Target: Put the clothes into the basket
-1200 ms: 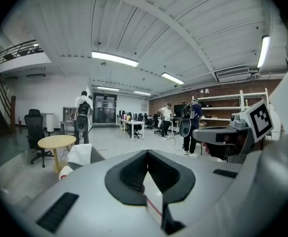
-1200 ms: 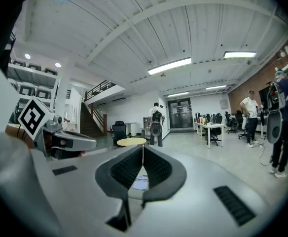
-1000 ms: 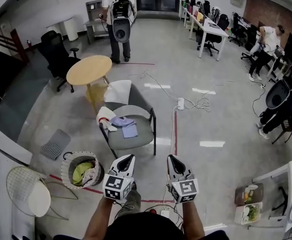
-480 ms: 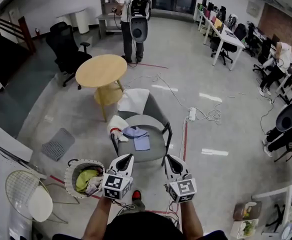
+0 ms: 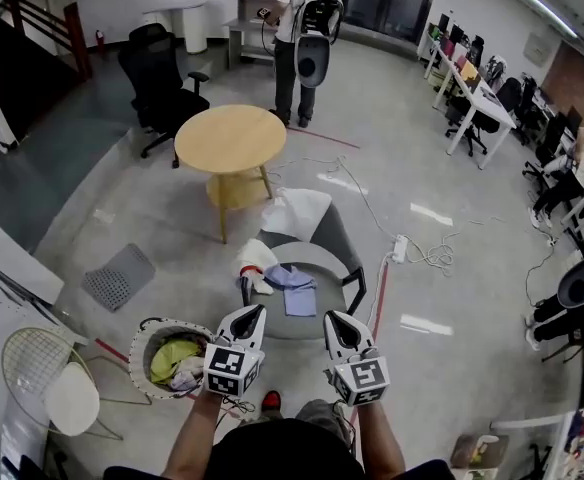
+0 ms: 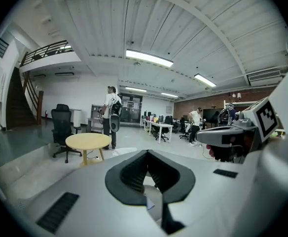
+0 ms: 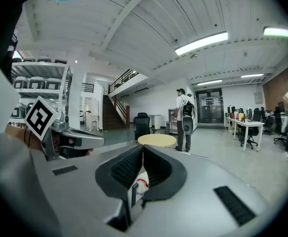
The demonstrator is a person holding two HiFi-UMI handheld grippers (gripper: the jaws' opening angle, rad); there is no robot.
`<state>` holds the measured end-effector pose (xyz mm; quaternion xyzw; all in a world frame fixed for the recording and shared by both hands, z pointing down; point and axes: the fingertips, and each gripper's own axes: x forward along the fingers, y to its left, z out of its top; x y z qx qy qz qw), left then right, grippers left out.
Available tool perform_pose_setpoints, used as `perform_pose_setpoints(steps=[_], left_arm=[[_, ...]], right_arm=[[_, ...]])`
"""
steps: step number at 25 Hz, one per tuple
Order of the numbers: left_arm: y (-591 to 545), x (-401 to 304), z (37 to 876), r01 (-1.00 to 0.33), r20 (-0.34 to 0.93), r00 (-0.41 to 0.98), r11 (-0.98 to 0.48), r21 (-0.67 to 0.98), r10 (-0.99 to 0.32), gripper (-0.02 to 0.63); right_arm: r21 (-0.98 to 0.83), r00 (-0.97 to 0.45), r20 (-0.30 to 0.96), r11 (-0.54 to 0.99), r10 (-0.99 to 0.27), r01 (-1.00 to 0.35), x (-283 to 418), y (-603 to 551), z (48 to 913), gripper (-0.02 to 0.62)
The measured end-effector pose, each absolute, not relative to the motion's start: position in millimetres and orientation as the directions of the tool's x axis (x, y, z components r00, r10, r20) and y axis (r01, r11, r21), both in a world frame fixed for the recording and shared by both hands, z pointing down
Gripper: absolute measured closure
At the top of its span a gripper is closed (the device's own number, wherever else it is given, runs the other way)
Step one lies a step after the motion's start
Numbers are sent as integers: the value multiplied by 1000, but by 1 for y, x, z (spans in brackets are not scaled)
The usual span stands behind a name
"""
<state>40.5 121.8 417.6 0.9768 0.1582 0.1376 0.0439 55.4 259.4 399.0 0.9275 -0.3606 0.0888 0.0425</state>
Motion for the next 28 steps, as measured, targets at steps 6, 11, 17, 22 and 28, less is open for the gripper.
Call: perform_pose_setpoints(steps=[6, 11, 17, 22, 28], left_arm=[[70, 50, 427, 182, 266, 940, -973, 142, 214, 600], [38, 64, 442, 83, 276, 953, -985, 154, 124, 600], [17, 105, 458, -48, 314, 949, -985, 163, 6, 600], [8, 155, 476, -117, 331, 942, -980, 164, -57, 600], [-3, 181, 519, -247, 432, 887, -956, 155, -159, 600]], right_arm=[[16, 638, 219, -651, -738, -759, 84, 206, 402, 568], [6, 561, 243, -578, -791, -816, 113, 172, 421, 568], [-20, 453, 271, -476, -849, -879, 179, 144, 446, 568], [-61, 374, 301, -409, -877, -911, 238, 129, 472, 568], [-120, 230, 379, -294, -896, -948, 281, 107, 524, 568]])
